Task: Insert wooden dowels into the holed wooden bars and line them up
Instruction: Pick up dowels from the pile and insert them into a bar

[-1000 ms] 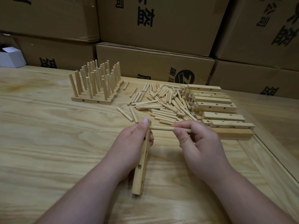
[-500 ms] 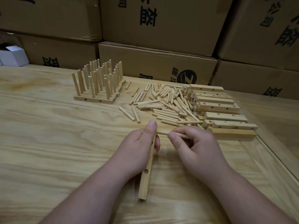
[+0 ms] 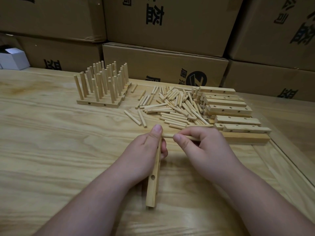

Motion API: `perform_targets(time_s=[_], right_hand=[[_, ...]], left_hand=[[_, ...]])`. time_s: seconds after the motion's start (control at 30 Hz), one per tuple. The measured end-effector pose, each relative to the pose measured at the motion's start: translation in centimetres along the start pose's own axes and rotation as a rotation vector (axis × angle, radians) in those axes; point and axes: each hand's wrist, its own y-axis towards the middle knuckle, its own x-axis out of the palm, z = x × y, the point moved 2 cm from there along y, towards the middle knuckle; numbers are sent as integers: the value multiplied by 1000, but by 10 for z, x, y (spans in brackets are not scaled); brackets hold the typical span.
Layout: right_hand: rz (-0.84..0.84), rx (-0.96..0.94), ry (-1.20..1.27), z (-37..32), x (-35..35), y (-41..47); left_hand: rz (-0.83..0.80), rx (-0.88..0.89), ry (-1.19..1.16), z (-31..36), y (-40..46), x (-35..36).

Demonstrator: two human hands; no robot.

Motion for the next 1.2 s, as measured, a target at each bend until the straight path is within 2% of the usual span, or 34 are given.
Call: perform_targets(time_s=[0.23, 0.47, 0.67, 0.9, 1.07, 1.2], right_hand=[[56, -57, -277, -16, -3, 3], [-28, 78, -5, -3, -2, 4], [17, 5, -254, -14, -3, 6], [-21, 87, -22, -1, -1, 6], [23, 29, -124, -7, 2, 7], [15, 28, -73, -5, 3, 7]], left_hand=[[29, 9, 5, -1, 1, 1], [-23, 14, 5, -1, 1, 0], [22, -6, 64, -3, 3, 0], [-12, 9, 58, -1, 2, -1], [50, -10, 25, -1, 2, 1], [59, -8, 33, 0, 1, 1]])
